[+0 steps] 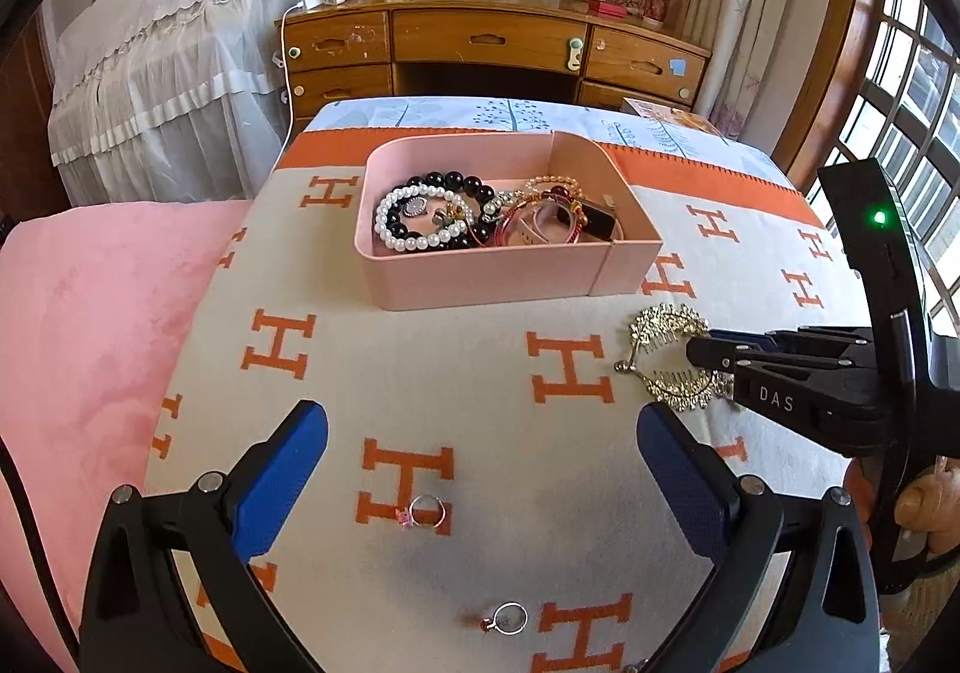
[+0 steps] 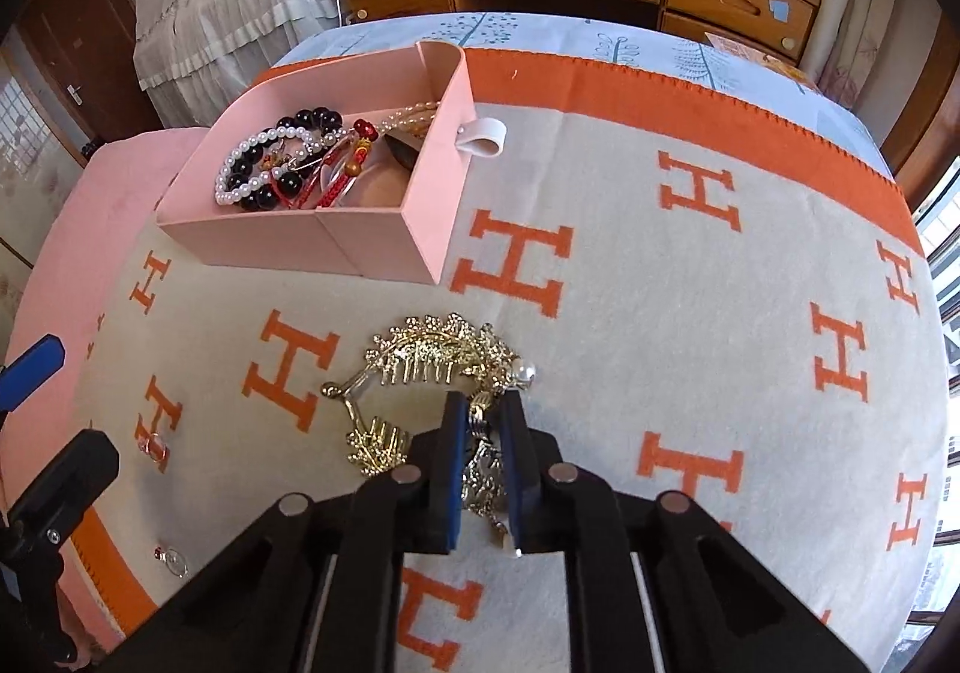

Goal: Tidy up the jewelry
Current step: 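Grasp the gold leaf hair comb with the right tool, then grasp the blue flower charm with the left tool while the right tool holds the comb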

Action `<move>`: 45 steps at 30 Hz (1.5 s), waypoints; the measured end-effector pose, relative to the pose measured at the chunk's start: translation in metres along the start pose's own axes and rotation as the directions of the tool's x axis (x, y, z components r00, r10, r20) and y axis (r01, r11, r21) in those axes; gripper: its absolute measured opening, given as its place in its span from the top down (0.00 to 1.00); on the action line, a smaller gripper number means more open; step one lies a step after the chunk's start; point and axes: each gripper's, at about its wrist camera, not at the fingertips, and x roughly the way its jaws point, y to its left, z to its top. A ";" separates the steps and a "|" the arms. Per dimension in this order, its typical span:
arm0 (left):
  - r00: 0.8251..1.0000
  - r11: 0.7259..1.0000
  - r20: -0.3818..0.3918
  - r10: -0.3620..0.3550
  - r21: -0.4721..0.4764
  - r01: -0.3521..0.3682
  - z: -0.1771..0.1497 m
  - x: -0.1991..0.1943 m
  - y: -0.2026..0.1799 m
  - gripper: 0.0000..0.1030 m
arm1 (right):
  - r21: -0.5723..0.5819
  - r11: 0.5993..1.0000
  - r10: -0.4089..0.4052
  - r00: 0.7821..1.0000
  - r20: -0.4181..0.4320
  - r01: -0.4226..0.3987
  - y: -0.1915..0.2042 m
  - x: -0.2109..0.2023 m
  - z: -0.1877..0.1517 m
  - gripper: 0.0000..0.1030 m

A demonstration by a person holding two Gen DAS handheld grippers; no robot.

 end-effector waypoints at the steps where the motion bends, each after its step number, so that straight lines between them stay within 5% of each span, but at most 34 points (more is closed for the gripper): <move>1: 1.000 1.000 -0.003 -0.010 0.014 0.010 -0.004 -0.001 -0.001 0.01 | 0.002 1.000 0.006 1.000 0.005 -0.006 -0.001 -0.001 -0.002 0.90; 6: 0.996 0.991 0.011 -0.089 0.100 0.087 -0.029 -0.017 -0.007 0.01 | 0.077 0.992 0.093 0.995 0.030 -0.095 -0.014 -0.008 -0.013 0.92; 11: 0.969 0.952 0.080 -0.232 0.224 0.209 -0.066 -0.048 -0.016 0.01 | 0.185 0.963 0.183 0.980 0.083 -0.196 -0.032 -0.025 -0.036 0.92; 16: 0.961 0.919 0.161 -0.223 0.365 0.152 -0.109 -0.070 -0.036 0.01 | 0.268 0.913 0.266 0.947 0.180 -0.308 -0.043 -0.051 -0.062 0.92; 21: 0.974 0.891 0.147 -0.172 0.446 0.090 -0.130 -0.063 -0.061 0.01 | 0.278 0.891 0.305 0.927 0.218 -0.358 -0.040 -0.064 -0.088 0.92; 27: 0.985 0.881 0.096 -0.145 0.466 0.085 -0.138 -0.046 -0.076 0.21 | 0.248 0.890 0.333 0.916 0.223 -0.384 -0.029 -0.072 -0.107 0.92; 30: 0.990 0.887 0.048 -0.134 0.452 0.099 -0.140 -0.035 -0.078 0.48 | 0.244 0.889 0.337 0.914 0.225 -0.388 -0.029 -0.073 -0.113 0.92; 34: 0.989 0.897 0.021 -0.143 0.425 0.121 -0.143 -0.031 -0.076 0.60 | 0.252 0.884 0.342 0.912 0.227 -0.394 -0.034 -0.074 -0.119 0.92; 36: 0.988 0.900 0.017 -0.153 0.414 0.132 -0.144 -0.031 -0.074 0.71 | 0.255 0.883 0.340 0.912 0.228 -0.393 -0.035 -0.074 -0.121 0.92; 37: 0.988 0.901 0.013 -0.156 0.411 0.137 -0.145 -0.031 -0.073 0.84 | 0.257 0.882 0.341 0.912 0.228 -0.394 -0.036 -0.073 -0.122 0.92; 45: 0.995 0.943 -0.007 -0.097 0.319 0.094 -0.128 -0.032 -0.057 0.84 | 0.206 0.900 0.330 0.909 0.253 -0.384 -0.023 -0.095 -0.113 0.92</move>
